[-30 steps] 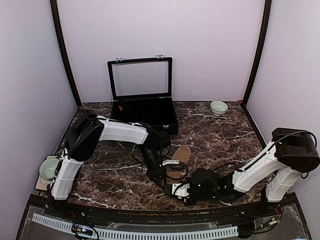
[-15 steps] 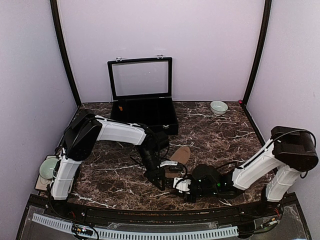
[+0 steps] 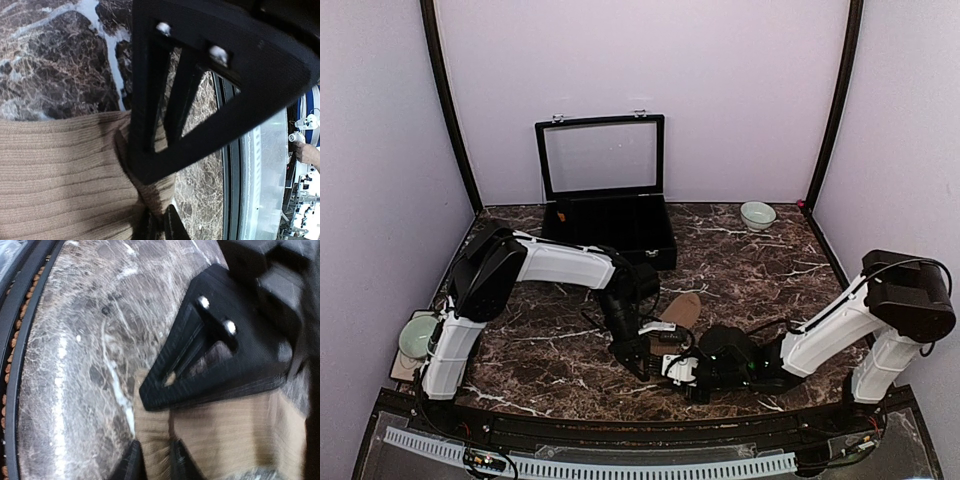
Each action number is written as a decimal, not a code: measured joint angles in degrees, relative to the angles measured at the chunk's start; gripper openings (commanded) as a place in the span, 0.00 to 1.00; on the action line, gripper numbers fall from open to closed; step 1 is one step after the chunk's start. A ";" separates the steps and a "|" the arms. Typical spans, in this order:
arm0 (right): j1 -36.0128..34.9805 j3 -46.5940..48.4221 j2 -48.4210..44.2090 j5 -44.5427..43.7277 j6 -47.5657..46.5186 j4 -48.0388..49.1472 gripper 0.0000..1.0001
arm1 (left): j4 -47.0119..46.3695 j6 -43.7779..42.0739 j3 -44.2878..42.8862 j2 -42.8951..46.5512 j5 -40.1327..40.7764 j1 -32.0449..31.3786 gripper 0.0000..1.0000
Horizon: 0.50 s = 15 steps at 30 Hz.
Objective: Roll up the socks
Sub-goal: Roll the sock at the center of the board.
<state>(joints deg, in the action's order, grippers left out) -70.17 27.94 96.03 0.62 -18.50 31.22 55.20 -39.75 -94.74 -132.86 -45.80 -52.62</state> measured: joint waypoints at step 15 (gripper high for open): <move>0.57 -0.66 3.80 1.27 2.82 7.15 0.00 | 0.74 1.16 2.36 2.95 1.22 0.50 0.42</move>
<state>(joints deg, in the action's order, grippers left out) -69.60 27.29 99.83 1.89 -15.68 38.37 55.94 -38.59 -92.38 -129.91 -44.58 -52.12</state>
